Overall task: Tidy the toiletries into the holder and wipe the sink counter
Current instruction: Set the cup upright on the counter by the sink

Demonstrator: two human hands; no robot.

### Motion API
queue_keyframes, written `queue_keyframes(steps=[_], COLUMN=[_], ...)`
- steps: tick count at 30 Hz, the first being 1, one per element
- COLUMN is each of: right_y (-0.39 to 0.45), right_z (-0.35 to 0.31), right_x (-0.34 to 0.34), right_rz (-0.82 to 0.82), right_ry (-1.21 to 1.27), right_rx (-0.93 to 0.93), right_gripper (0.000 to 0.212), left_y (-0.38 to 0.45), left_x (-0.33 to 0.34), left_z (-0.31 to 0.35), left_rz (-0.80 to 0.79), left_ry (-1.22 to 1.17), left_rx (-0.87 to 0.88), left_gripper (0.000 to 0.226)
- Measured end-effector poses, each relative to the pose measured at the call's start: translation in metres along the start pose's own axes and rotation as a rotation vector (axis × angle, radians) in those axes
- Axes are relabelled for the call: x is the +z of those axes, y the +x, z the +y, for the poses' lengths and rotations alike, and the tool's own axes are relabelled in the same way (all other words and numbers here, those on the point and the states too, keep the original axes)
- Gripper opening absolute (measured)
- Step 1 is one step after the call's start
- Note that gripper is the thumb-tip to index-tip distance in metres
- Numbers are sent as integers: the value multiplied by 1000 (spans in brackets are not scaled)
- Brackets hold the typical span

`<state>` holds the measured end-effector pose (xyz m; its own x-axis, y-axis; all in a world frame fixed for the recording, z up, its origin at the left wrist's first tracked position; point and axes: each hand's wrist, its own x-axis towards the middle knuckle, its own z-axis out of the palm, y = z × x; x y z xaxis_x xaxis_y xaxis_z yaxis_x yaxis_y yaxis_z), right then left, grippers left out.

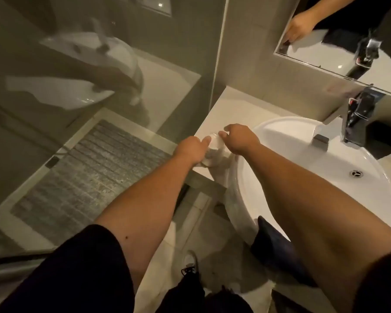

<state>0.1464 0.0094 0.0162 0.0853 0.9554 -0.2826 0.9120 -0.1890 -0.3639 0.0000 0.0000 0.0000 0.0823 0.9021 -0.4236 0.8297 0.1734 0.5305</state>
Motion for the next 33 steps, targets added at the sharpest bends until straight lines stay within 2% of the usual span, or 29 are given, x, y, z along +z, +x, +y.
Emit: queue_keyframes(steps=[7, 11, 16, 22, 26, 30, 33], right_y=[9, -3, -41, -104, -143, -178, -198], right_z=[7, 9, 29, 97, 160, 221, 267], right_x=[4, -19, -66, -93, -95, -103, -118], right_rz=[-82, 58, 243, 412, 468, 529, 554], right_ry=[142, 233, 353, 361, 416, 425, 395], right_rx=[29, 29, 99, 273, 479, 638, 683], right_gripper=[32, 34, 33, 38, 35, 31, 29], left_y=[1, -1, -14, -39, -63, -83, -94], left_x=[-7, -21, -30, 21, 73, 132, 170], left_z=[3, 22, 75, 137, 188, 236, 274], left_rz=[3, 98, 139, 60, -63, -155, -187], left_ry=[-19, -70, -66, 61, 112, 114, 113], left_rx=[47, 105, 243, 477, 623, 682, 723], left_gripper=[42, 35, 38, 39, 34, 32, 32])
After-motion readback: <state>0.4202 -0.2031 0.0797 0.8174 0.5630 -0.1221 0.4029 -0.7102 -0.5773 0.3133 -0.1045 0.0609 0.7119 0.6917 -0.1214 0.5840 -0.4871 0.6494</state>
